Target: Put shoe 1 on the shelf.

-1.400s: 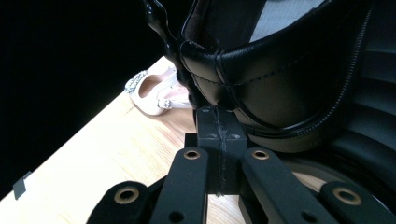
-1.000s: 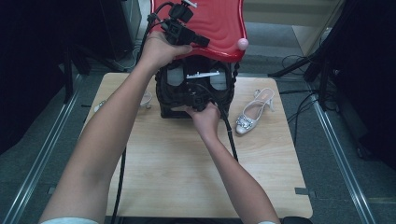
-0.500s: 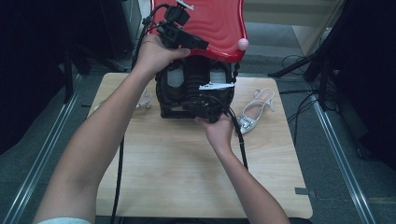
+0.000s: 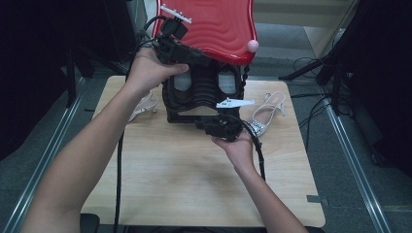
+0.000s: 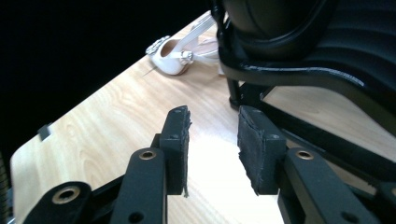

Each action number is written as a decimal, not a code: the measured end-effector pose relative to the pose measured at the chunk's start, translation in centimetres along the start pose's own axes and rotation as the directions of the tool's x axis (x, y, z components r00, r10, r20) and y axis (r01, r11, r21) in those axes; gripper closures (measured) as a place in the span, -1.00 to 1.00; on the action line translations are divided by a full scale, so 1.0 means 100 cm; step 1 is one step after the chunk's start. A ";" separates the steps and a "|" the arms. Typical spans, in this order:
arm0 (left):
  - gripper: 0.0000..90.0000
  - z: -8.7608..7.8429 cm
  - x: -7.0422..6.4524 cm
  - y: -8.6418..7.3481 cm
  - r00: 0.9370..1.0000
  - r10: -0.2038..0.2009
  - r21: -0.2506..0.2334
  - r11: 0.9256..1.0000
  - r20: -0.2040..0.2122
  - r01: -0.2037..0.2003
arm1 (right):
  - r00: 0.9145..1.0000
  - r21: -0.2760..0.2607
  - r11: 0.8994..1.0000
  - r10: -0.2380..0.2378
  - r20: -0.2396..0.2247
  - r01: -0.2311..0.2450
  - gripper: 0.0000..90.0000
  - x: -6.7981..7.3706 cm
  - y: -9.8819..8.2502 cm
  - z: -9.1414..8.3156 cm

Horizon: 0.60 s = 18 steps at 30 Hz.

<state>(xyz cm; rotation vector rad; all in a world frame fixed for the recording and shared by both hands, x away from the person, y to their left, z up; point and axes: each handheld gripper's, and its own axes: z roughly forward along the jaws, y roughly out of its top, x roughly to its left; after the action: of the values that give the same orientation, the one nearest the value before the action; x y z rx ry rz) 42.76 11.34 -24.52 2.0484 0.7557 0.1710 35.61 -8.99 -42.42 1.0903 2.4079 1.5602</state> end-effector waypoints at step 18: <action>0.01 -0.006 -0.005 -0.076 0.998 -0.057 0.026 0.998 0.004 0.057 | 0.998 -0.033 0.998 0.055 -0.005 -0.055 0.06 -0.020 -0.036 -0.041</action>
<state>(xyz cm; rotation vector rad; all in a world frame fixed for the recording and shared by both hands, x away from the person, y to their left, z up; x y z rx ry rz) 38.75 14.44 -30.20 2.0483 0.8159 0.1248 33.57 -14.17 -44.01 1.1585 2.3650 1.6139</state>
